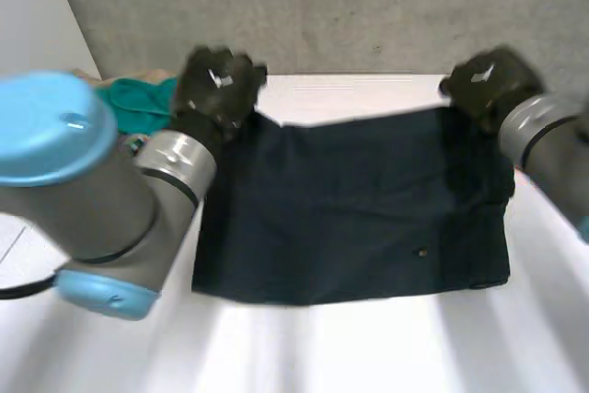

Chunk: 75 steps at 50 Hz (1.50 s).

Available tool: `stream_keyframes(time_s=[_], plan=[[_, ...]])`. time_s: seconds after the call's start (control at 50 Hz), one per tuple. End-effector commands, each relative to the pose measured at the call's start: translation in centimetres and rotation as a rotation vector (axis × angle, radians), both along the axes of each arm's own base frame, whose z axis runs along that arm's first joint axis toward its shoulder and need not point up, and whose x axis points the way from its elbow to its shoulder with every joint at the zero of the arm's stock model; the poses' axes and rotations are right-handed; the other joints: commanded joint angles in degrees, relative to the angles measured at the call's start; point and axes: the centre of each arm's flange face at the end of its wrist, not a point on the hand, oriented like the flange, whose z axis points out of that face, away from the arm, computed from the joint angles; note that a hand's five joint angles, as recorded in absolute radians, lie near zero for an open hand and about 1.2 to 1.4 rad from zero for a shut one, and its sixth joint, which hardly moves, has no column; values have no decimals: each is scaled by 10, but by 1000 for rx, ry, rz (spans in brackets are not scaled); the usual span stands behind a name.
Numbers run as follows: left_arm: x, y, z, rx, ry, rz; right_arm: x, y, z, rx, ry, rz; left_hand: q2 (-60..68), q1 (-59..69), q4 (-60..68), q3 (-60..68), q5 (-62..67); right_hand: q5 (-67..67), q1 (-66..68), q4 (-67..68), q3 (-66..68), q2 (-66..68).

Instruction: Fold the laundry.

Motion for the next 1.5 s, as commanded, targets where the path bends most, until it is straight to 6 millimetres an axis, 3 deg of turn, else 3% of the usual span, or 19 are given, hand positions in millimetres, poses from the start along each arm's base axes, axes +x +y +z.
stream_keyframes(time_s=[0.02,0.04,0.06,0.08,0.1,0.12,0.16,0.22,0.34,0.44,0.54,0.62,0.72,0.92,1.1,1.22,1.3,1.42,1.5], plan=[[-18,-20,-74,138,-97,-4,9,-22,-81,194,65,4,51,85,52,54,62,129,157,110,113,125],[-19,-21,-81,151,-108,-7,10,-24,-86,205,64,3,-62,-28,-62,-60,-52,129,157,110,113,125],[-20,-20,-84,159,-113,-8,9,-26,-93,219,49,-6,-133,-99,-133,-131,-123,-58,-31,-78,-75,-63],[-21,-18,-87,161,-123,-13,9,-27,-94,221,39,-11,-331,-297,-330,-328,-320,-158,-131,-178,-175,-163],[-22,-16,-87,159,-128,-19,9,-27,-95,224,25,-13,-411,-377,-410,-408,-400,-261,-234,-281,-278,-265],[-24,-14,-88,159,-129,-24,8,-27,-97,233,-11,-28,-433,-399,-433,-431,-423,-390,-363,-410,-407,-395],[-26,-8,-86,162,-131,-30,5,-28,-99,244,-51,-45,-470,-436,-470,-468,-460,-447,-419,-466,-463,-451],[-24,0,-77,156,-131,-21,-6,-29,-92,241,-124,-74,-494,-460,-493,-491,-483,-459,-431,-478,-475,-463],[0,16,-51,173,-130,32,-27,-16,-52,191,-185,-66,-484,-450,-483,-481,-473,-442,-415,-462,-459,-446],[12,26,-46,186,-141,36,-39,-5,-42,248,-169,-43,-476,-442,-475,-473,-465,-429,-401,-448,-445,-433],[17,30,-56,216,-168,21,-48,11,-18,296,-172,-29,-477,-443,-477,-475,-467,-417,-389,-436,-433,-421],[16,31,-60,234,-177,-13,-48,22,-13,348,-160,-20,-477,-443,-476,-475,-467,-417,-389,-436,-433,-421],[18,14,-83,299,-200,-46,-50,34,-17,442,-143,-19,-477,-443,-477,-475,-467,-420,-393,-440,-437,-425],[5,-6,-116,350,-221,-78,-49,43,-27,486,-127,-12,-407,-373,-406,-404,-396,-423,-396,-443,-440,-428],[-9,-18,-138,373,-218,-121,-51,52,5,372,-143,-11,-319,-285,-319,-317,-309,-423,-396,-443,-440,-428],[-17,-22,-149,416,-173,-136,-54,73,18,341,-154,-5,-98,-64,-97,-95,-87,-432,-404,-452,-448,-436],[-16,-28,-149,429,-142,-116,-56,87,13,377,-146,-1,111,145,112,114,122,-435,-408,-455,-452,-440],[-13,-25,-142,432,-127,-111,-57,94,-17,459,-128,-8,111,145,112,114,122,-434,-406,-453,-450,-438],[-8,-19,-118,401,-104,-110,-53,77,-47,394,-136,-17,111,145,112,114,122,-425,-398,-445,-442,-430]])
